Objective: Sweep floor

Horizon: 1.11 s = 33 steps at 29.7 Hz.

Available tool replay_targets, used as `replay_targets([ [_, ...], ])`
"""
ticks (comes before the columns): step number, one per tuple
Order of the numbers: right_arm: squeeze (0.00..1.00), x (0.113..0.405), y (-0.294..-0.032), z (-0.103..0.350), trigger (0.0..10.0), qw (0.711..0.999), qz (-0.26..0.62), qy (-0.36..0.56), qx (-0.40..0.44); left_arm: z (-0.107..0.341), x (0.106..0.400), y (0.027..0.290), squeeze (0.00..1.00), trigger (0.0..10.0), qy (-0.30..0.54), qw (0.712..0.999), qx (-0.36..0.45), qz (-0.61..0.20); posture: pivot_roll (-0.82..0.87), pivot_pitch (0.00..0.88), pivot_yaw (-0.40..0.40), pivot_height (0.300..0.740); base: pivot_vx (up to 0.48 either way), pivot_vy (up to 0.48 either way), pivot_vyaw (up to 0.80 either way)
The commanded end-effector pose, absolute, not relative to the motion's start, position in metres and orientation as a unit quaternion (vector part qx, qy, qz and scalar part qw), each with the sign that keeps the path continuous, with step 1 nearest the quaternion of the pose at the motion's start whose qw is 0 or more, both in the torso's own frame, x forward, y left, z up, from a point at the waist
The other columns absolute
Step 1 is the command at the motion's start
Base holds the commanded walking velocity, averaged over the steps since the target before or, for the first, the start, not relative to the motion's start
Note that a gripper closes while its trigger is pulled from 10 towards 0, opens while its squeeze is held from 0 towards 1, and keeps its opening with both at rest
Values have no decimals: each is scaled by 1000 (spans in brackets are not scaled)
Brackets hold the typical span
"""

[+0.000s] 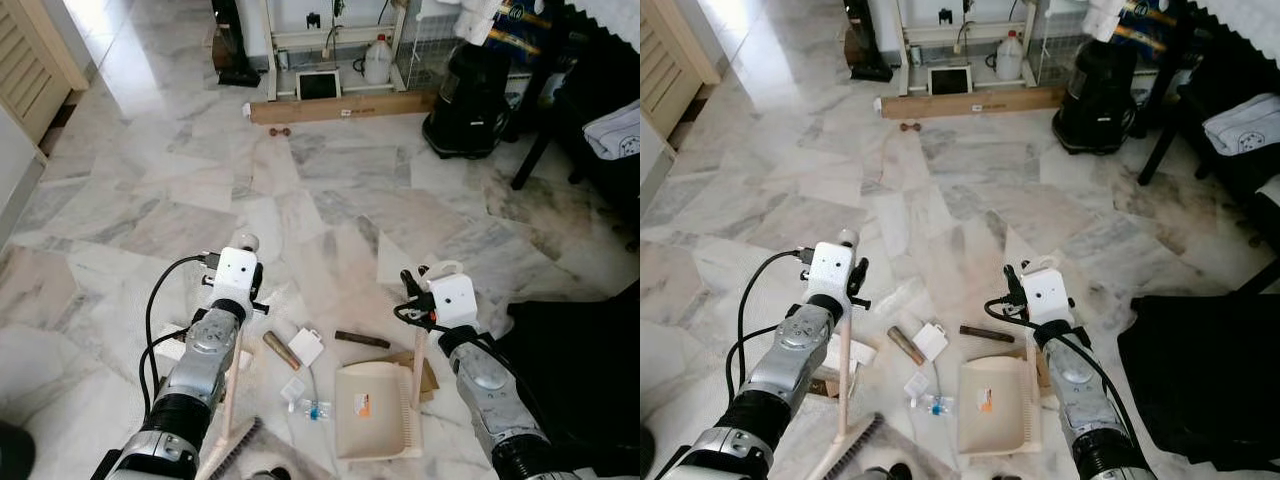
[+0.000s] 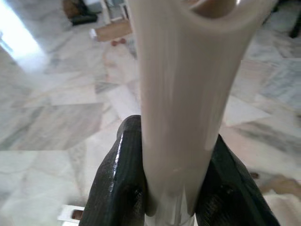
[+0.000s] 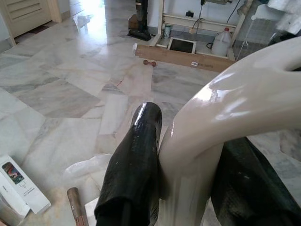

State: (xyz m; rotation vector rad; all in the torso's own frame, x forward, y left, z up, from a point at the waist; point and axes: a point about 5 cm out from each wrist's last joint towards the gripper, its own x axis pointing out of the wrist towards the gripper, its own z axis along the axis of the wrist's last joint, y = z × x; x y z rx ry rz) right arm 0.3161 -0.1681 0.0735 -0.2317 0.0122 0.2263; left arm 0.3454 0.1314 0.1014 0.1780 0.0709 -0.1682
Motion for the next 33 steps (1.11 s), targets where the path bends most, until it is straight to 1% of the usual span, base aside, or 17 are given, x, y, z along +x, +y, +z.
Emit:
replay_targets([
  [1, 0, 313, -165, 68, 10000, 986, 120, 19, -117, 110, 350, 130, 0, 10000, 25, 993, 79, -81, -11, 212, 64, 740, 0, 0, 0],
  [7, 0, 312, -164, 69, 10000, 986, 117, 14, -115, 113, 355, 134, 0, 10000, 30, 995, 98, -18, -12, 223, 64, 740, 0, 0, 0],
  [9, 0, 313, -165, 69, 10000, 986, 116, 14, -115, 115, 357, 135, 0, 10000, 26, 993, 116, -7, -12, 227, 65, 740, 0, 0, 0],
  [12, 0, 312, -166, 70, 10000, 987, 115, 13, -114, 116, 359, 134, 0, 10000, 26, 989, 143, -1, -20, 236, 67, 740, 0, 0, 0],
  [15, 0, 311, -167, 70, 10000, 987, 113, 13, -114, 112, 359, 130, 0, 10000, 34, 990, 133, -13, -26, 240, 67, 740, 0, 0, 0],
  [16, 0, 310, -167, 70, 10000, 987, 113, 12, -114, 110, 359, 127, 0, 10000, 37, 992, 123, -20, -27, 241, 66, 740, 0, 0, 0],
  [17, 0, 309, -167, 70, 10000, 987, 112, 12, -114, 107, 358, 122, 0, 10000, 44, 995, 89, -31, -36, 244, 64, 740, 0, 0, 0],
  [18, 0, 309, -168, 70, 10000, 987, 111, 12, -114, 107, 358, 121, 0, 10000, 46, 995, 78, -32, -36, 244, 64, 740, 0, 0, 0],
  [21, 0, 308, -168, 70, 10000, 987, 111, 11, -115, 106, 359, 120, 0, 10000, 50, 996, 69, -27, -47, 249, 60, 740, 0, 0, 0],
  [24, 0, 307, -170, 72, 10000, 987, 109, 9, -115, 112, 365, 121, 0, 10000, 47, 998, 42, -23, -55, 253, 58, 740, 0, 0, 0],
  [25, 0, 307, -171, 73, 10000, 987, 108, 8, -115, 116, 368, 122, 0, 10000, 48, 999, 9, -17, -54, 253, 58, 740, 0, 0, 0],
  [26, 0, 307, -171, 73, 10000, 987, 108, 8, -115, 116, 368, 122, 0, 10000, 48, 999, 9, -17, -54, 253, 58, 740, 0, 0, 0],
  [27, 0, 307, -171, 74, 10000, 988, 108, 8, -115, 118, 371, 123, 0, 10000, 54, 998, -27, -10, -54, 253, 58, 740, 0, 0, 0],
  [30, 0, 307, -172, 74, 10000, 988, 107, 8, -114, 119, 373, 121, 0, 10000, 61, 995, -76, -12, -60, 255, 56, 740, 0, 0, 0],
  [31, 0, 308, -171, 75, 10000, 988, 107, 7, -114, 122, 374, 116, 0, 10000, 61, 991, -119, -24, -63, 254, 56, 740, 0, 0, 0],
  [32, 0, 308, -171, 75, 10000, 988, 106, 6, -114, 124, 374, 114, 0, 10000, 59, 988, -137, -31, -64, 253, 55, 740, 0, 0, 0],
  [33, 0, 308, -171, 75, 10000, 988, 106, 6, -114, 124, 374, 114, 0, 10000, 59, 988, -137, -31, -64, 253, 55, 740, 0, 0, 0],
])
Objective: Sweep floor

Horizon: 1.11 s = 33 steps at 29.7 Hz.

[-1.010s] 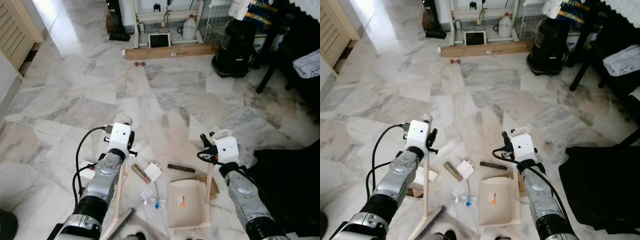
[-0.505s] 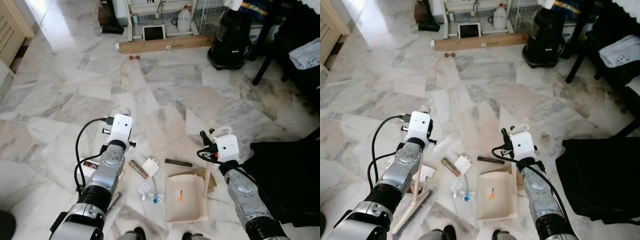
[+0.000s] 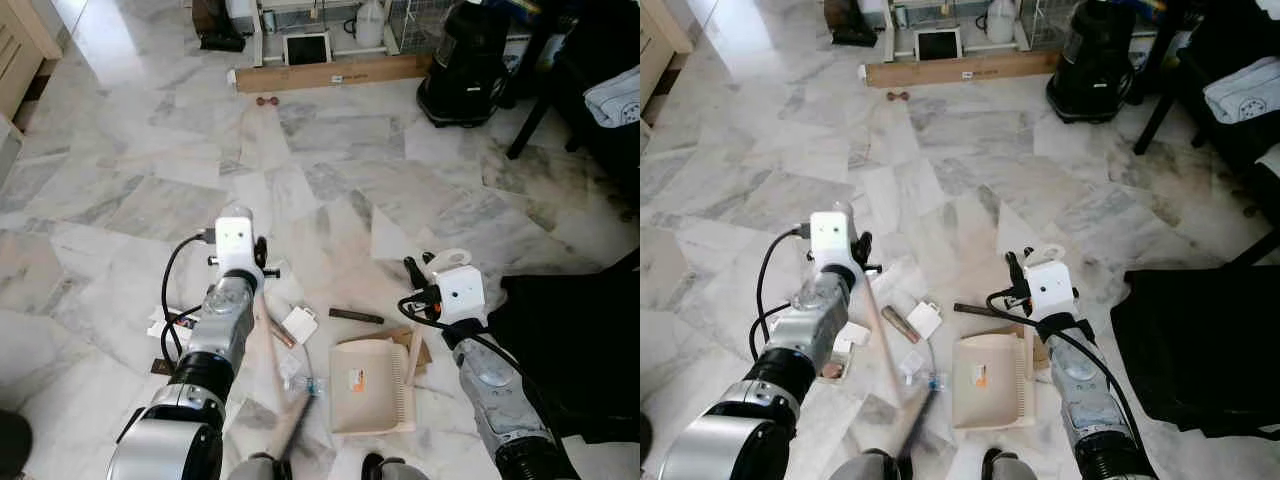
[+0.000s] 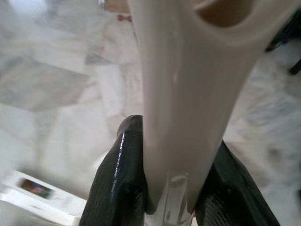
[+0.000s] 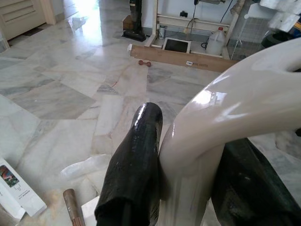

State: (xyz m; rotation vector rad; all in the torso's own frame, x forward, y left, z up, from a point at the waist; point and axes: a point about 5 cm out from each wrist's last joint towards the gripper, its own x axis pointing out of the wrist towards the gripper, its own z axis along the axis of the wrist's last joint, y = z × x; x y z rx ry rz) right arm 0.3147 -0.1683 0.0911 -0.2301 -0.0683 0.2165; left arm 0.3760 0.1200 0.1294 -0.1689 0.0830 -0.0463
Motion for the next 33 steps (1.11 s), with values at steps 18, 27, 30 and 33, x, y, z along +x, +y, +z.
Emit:
replay_targets([
  [18, 0, 310, -169, 75, 10000, 988, 108, 11, -109, 219, 380, 162, 0, 10000, -125, 989, -64, -44, -40, 232, 57, 740, 0, 0, 0],
  [27, 0, 310, -168, 74, 10000, 988, 109, 13, -107, 223, 374, 160, 0, 10000, -147, 987, 47, -45, -46, 232, 58, 740, 0, 0, 0],
  [30, 0, 309, -169, 74, 10000, 988, 109, 13, -107, 208, 372, 153, 0, 10000, -130, 988, 56, -55, -49, 234, 56, 740, 0, 0, 0],
  [33, 0, 309, -169, 74, 10000, 988, 109, 14, -108, 197, 372, 148, 0, 10000, -118, 988, 82, -64, -52, 234, 55, 740, 0, 0, 0],
])
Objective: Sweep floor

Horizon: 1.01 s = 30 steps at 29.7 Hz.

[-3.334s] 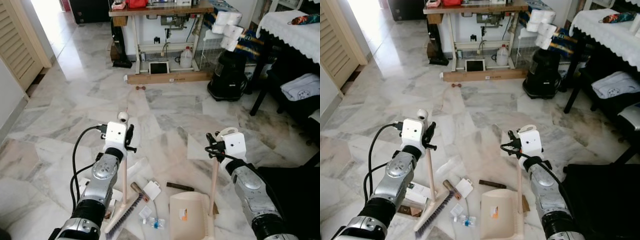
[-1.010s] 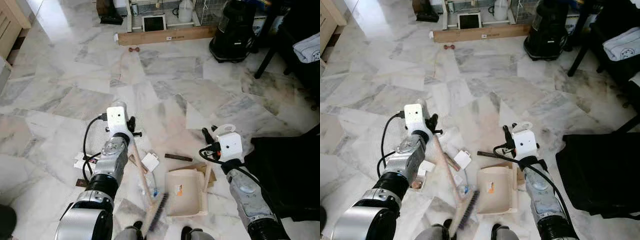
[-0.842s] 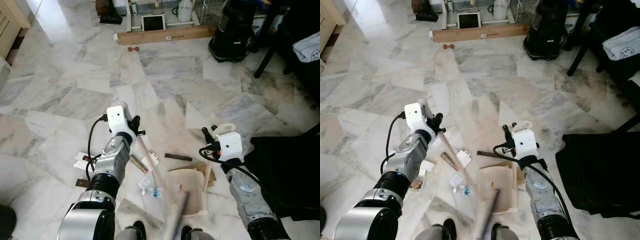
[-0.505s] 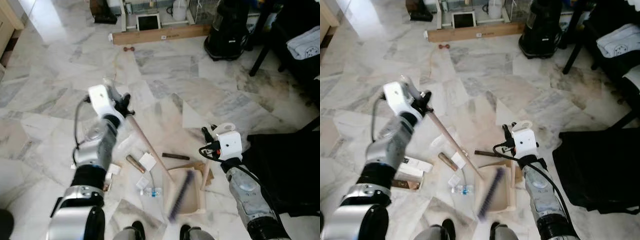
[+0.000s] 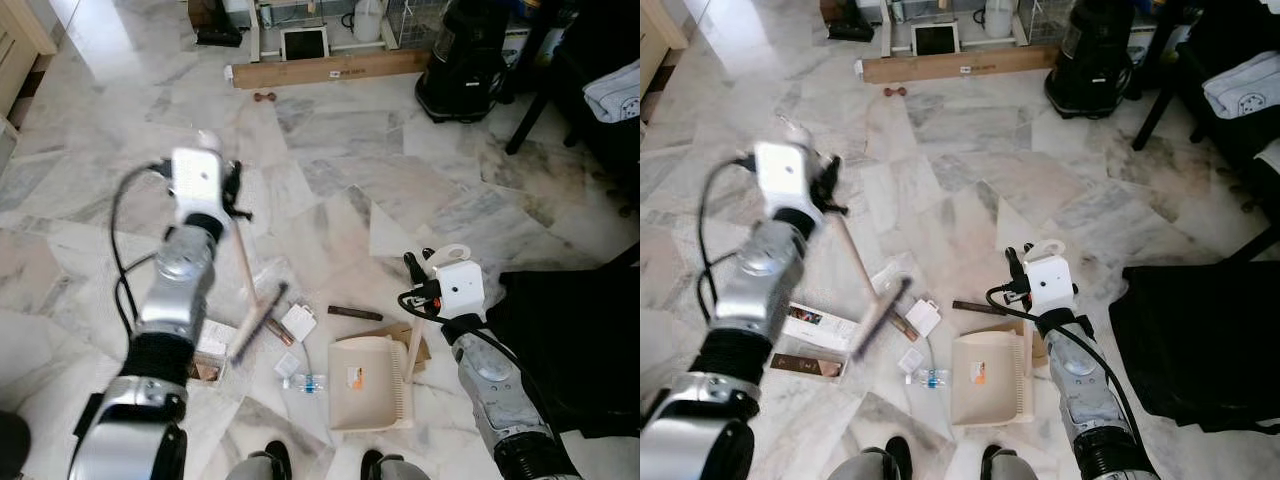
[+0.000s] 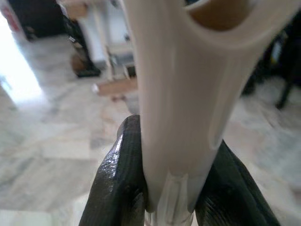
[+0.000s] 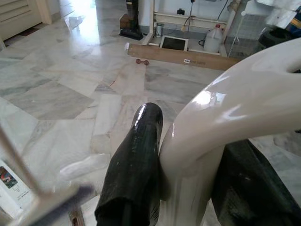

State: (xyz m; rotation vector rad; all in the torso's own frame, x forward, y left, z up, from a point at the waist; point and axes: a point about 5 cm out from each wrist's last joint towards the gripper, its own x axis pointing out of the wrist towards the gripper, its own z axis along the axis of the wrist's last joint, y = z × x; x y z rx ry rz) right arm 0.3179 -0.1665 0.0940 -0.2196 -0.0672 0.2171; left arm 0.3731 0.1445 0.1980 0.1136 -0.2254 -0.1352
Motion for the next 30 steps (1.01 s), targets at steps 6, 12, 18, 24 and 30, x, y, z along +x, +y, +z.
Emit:
replay_targets([
  [6, 0, 308, -170, 75, 10000, 988, 108, 12, -110, 178, 371, 141, 0, 10000, -94, 986, 117, -71, -64, 235, 56, 740, 0, 0, 0],
  [12, 0, 306, -171, 75, 10000, 988, 108, 11, -111, 162, 369, 140, 0, 10000, -72, 984, 147, -74, -77, 239, 56, 740, 0, 0, 0],
  [18, 0, 303, -173, 74, 10000, 988, 107, 13, -113, 146, 369, 134, 0, 10000, -41, 985, 148, -80, -89, 243, 57, 740, 0, 0, 0],
  [24, 0, 299, -175, 74, 10000, 988, 105, 13, -114, 137, 371, 122, 0, 10000, -16, 988, 127, -86, -107, 253, 59, 740, 0, 0, 0],
  [30, 0, 296, -176, 75, 10000, 988, 103, 14, -115, 132, 373, 111, 0, 9882, 2, 991, 108, -84, -120, 265, 62, 740, 0, 0, 0],
])
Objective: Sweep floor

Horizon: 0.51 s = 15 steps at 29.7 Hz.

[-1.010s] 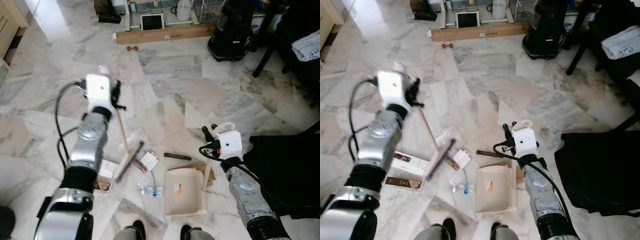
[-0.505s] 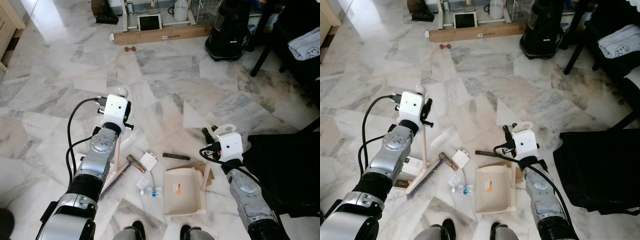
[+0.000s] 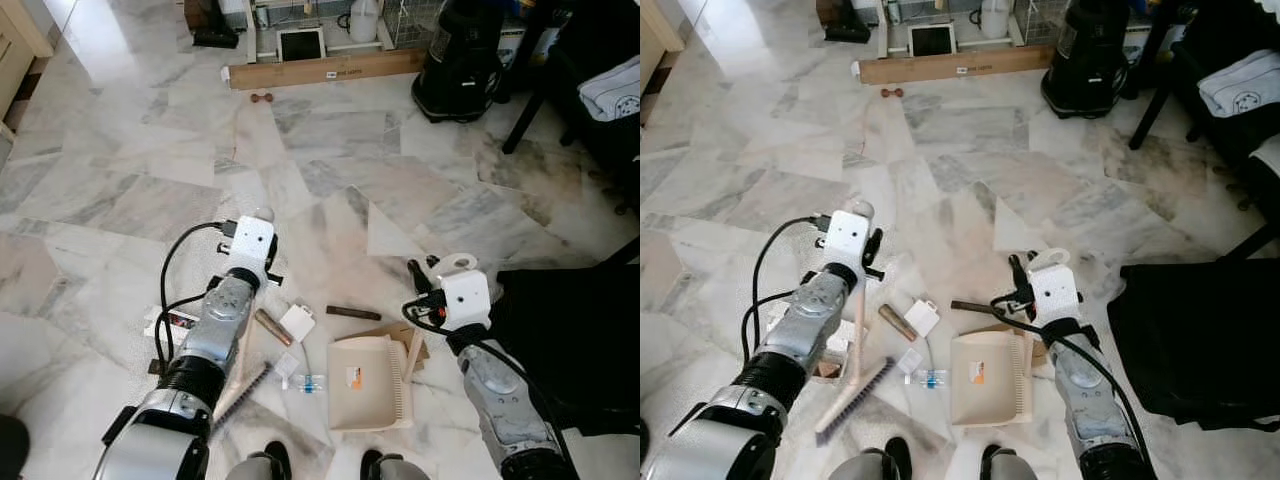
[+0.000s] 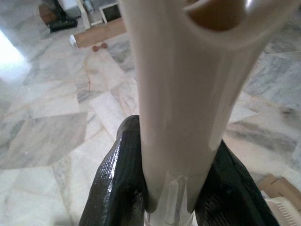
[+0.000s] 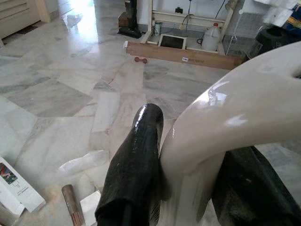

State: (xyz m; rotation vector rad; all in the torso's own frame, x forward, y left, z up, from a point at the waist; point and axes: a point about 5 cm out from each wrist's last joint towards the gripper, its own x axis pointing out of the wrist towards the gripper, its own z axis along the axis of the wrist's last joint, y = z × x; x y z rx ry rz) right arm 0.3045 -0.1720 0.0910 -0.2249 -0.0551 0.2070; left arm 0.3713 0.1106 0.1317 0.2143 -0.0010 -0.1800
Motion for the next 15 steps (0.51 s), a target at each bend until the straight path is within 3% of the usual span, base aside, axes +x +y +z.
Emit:
replay_targets([
  [1, 0, 296, -177, 75, 10000, 988, 103, 15, -116, 132, 374, 108, 0, 9843, 4, 991, 104, -85, -121, 266, 62, 740, 0, 0, 0],
  [15, 0, 289, -179, 74, 10000, 988, 98, 21, -115, 155, 386, 83, 0, 9804, -5, 994, 41, -100, -137, 275, 66, 740, 0, 0, 0],
])
